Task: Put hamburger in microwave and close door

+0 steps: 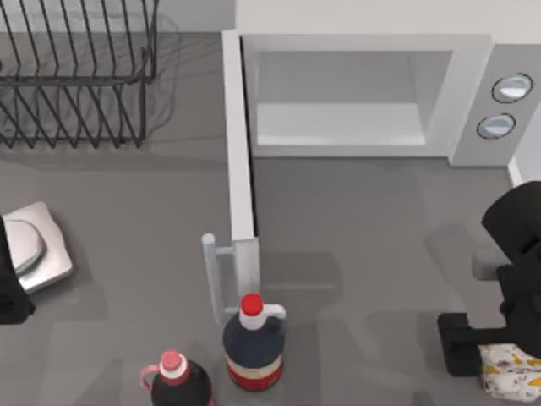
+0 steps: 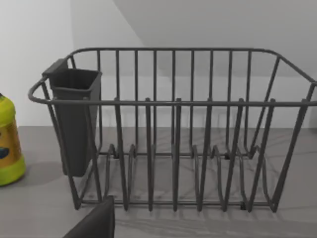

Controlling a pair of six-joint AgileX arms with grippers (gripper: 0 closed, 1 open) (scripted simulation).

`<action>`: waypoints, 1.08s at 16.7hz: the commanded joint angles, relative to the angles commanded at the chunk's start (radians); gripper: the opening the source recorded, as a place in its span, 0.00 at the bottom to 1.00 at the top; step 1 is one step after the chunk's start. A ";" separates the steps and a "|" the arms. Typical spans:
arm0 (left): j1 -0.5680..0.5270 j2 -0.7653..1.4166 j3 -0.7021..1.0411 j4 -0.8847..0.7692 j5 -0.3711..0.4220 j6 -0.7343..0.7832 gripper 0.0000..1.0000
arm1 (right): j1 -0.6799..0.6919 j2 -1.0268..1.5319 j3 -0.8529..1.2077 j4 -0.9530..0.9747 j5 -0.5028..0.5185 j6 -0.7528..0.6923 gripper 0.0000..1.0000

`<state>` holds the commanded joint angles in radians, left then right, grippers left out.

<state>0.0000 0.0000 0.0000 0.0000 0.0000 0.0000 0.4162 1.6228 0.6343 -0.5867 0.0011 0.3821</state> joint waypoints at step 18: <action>0.000 0.000 0.000 0.000 0.000 0.000 1.00 | 0.002 -0.073 0.039 -0.079 0.010 0.003 0.00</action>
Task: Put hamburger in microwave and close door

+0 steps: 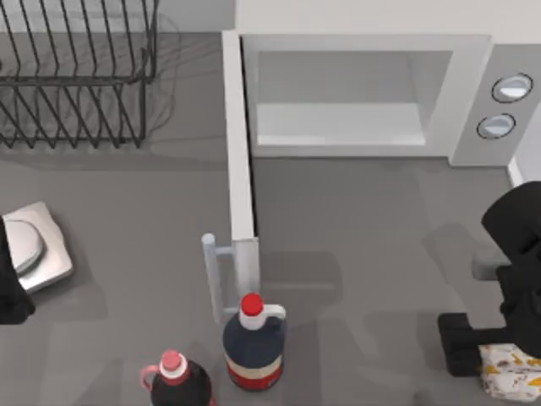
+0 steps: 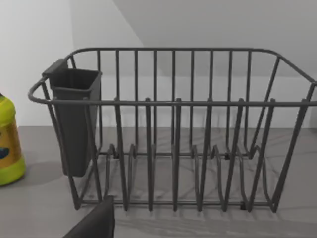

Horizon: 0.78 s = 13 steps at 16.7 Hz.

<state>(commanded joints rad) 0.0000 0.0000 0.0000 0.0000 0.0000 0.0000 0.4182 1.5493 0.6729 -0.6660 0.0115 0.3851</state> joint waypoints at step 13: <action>0.000 0.000 0.000 0.000 0.000 0.000 1.00 | -0.004 -0.164 0.270 -0.438 0.000 -0.006 0.00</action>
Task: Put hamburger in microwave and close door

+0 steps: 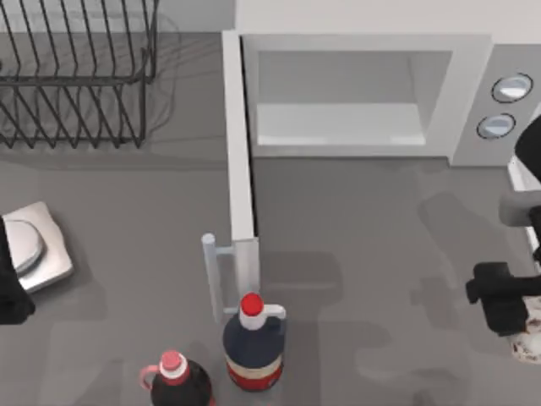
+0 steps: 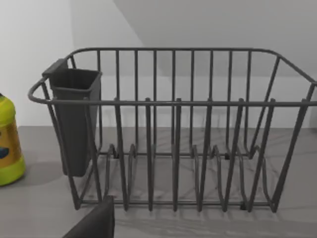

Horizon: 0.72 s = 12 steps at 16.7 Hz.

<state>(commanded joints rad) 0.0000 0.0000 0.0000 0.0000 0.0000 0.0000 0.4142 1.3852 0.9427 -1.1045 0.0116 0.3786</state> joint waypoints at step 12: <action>0.000 0.000 0.000 0.000 0.000 0.000 1.00 | 0.047 0.132 0.085 0.196 0.094 -0.007 0.00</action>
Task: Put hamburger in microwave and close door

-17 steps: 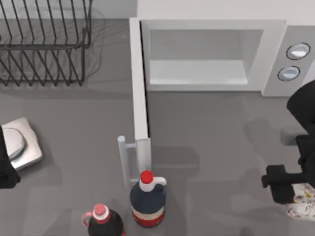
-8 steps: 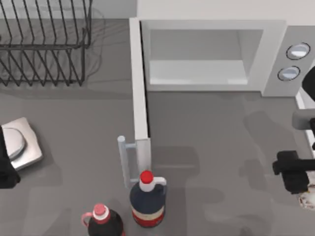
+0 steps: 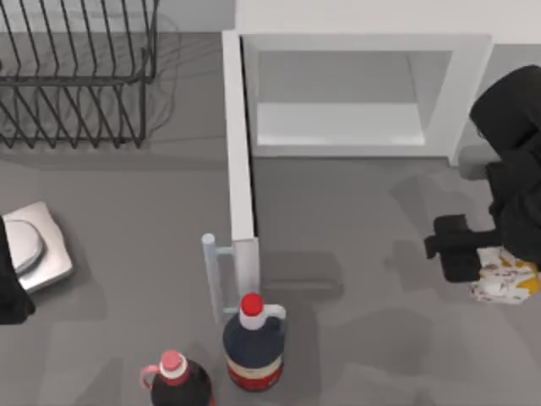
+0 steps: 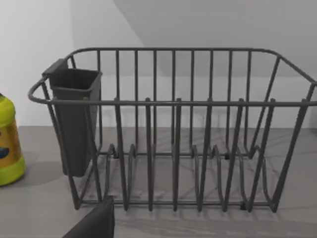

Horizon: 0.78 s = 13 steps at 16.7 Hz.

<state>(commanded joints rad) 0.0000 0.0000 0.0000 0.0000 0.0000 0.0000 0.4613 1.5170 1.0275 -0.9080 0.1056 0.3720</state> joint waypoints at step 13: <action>0.000 0.000 0.000 0.000 0.000 0.000 1.00 | 0.173 0.636 0.202 1.147 0.425 -0.066 0.00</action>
<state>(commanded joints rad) 0.0000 0.0000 0.0000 0.0000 0.0000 0.0000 0.6340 2.1526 1.2294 0.2387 0.5307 0.3058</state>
